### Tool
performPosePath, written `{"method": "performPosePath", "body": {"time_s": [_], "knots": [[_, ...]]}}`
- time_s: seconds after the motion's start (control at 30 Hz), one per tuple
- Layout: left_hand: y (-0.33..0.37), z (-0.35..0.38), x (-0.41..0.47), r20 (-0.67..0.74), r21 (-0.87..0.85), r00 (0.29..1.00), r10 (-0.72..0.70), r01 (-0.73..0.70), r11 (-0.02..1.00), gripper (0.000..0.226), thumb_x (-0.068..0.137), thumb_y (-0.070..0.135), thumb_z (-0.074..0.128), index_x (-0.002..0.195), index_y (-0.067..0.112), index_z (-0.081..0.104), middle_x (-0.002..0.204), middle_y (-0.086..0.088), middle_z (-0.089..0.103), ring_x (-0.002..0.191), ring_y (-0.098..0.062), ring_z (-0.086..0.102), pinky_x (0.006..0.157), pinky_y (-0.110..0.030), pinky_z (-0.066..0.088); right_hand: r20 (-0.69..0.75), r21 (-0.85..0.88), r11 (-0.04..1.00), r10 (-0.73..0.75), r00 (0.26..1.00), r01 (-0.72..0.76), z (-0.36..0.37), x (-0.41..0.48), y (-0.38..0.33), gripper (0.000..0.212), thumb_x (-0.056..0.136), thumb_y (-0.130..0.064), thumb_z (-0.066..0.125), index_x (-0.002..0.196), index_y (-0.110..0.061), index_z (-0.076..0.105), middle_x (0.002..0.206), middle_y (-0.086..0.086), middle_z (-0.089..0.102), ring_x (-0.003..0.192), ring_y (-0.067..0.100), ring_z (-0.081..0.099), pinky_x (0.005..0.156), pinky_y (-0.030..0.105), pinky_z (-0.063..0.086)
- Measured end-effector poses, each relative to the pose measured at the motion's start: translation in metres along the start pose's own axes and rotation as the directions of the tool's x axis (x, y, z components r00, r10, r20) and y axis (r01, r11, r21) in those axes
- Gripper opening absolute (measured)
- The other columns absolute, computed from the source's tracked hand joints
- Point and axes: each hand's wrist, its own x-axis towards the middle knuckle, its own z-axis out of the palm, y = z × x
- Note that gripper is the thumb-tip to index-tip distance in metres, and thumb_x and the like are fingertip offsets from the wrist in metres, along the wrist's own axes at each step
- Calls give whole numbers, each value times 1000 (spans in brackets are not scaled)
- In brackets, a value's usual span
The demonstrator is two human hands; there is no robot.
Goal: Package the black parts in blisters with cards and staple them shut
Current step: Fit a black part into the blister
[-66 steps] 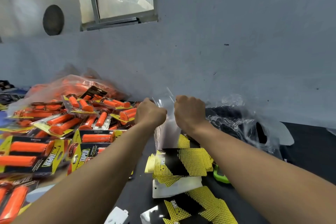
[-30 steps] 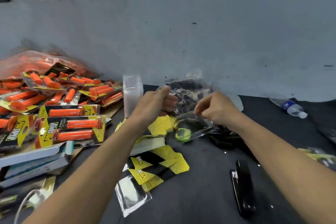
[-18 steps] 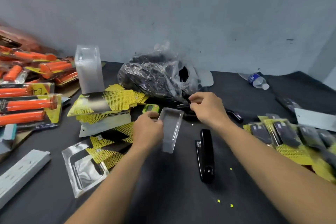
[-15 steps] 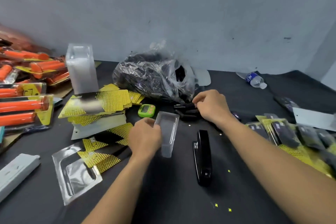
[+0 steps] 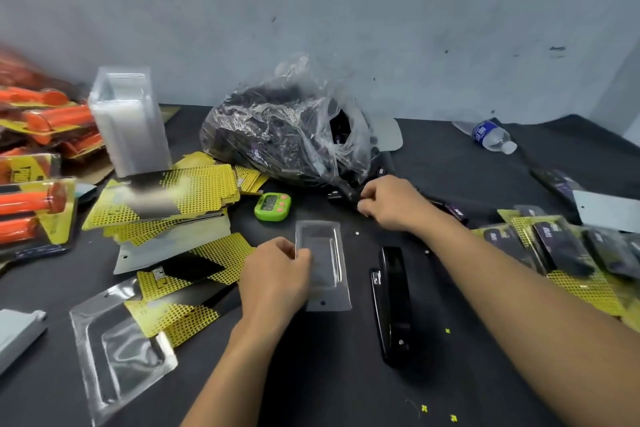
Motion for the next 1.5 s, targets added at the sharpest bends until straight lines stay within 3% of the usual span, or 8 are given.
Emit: {"method": "performPosePath", "body": {"time_s": [0.13, 0.33, 0.43, 0.83, 0.97, 1.17, 1.37, 1.5], "knots": [[0, 0, -5, 27, 56, 998, 60, -62, 997, 27, 89, 41, 63, 113, 34, 70, 101, 9, 70, 86, -13, 54, 72, -29, 39, 72, 752, 655, 20, 997, -67, -25, -53, -15, 25, 106, -10, 48, 93, -11, 69, 76, 7, 73, 58, 16, 64, 51, 21, 41], [4, -5, -8, 74, 36, 992, 107, -110, 993, 29, 90, 38, 66, 118, 36, 71, 106, 3, 74, 100, -23, 67, 75, -33, 50, 197, 976, -66, -109, 974, -205, -2, -127, -64, 19, 108, -8, 42, 114, -4, 60, 76, 19, 70, 57, 23, 64, 46, 22, 47], [-1, -10, -3, 104, 128, 988, 113, -126, 984, 11, 90, 25, 66, 80, 25, 63, 80, -2, 67, 89, -31, 68, 65, -34, 44, 339, 900, -221, -192, 921, -377, 34, -145, -79, 25, 107, -10, 42, 118, 2, 61, 81, 18, 68, 62, 22, 64, 51, 22, 52], [-2, -1, -5, 99, -61, 984, 148, -142, 988, 37, 85, 34, 64, 120, 41, 71, 99, 6, 76, 84, -11, 70, 74, -34, 59, -256, 711, 703, 221, 941, 29, 31, -130, -3, 19, 95, -13, 67, 101, -27, 76, 88, -10, 77, 83, 7, 70, 75, 24, 54], [0, -3, -9, 33, -70, 986, 161, -159, 985, 26, 84, 40, 67, 107, 39, 78, 92, 11, 77, 92, -14, 70, 84, -35, 58, -255, 738, 658, 69, 964, 148, 37, -127, -11, 26, 90, -3, 71, 97, -28, 72, 90, -11, 77, 82, 5, 70, 73, 22, 53], [11, -12, -16, 95, -645, 965, 245, -128, 754, 34, 77, 54, 62, 85, 28, 83, 73, -8, 74, 61, -13, 62, 57, -27, 44, -265, 207, 952, -166, 950, 224, 51, -127, -11, 42, 85, -6, 72, 105, -42, 63, 94, -21, 60, 92, 1, 55, 82, 8, 37], [9, -6, -21, 124, -305, 914, 386, -335, 891, 7, 76, 38, 73, 80, 39, 79, 66, 15, 72, 60, -1, 66, 58, -27, 50, -280, 131, 987, -56, 958, 96, 46, -133, -17, 55, 88, -16, 75, 136, -38, 60, 128, -4, 62, 122, 22, 56, 105, 30, 40], [8, -6, -21, 157, -191, 916, 370, -339, 921, 14, 81, 24, 73, 83, 36, 78, 66, 20, 72, 53, 2, 65, 60, -29, 57, -414, 3, 956, 269, 869, -295, 24, -153, 2, 51, 90, -56, 64, 129, -31, 43, 99, -2, 62, 88, 27, 58, 72, 40, 46]]}}
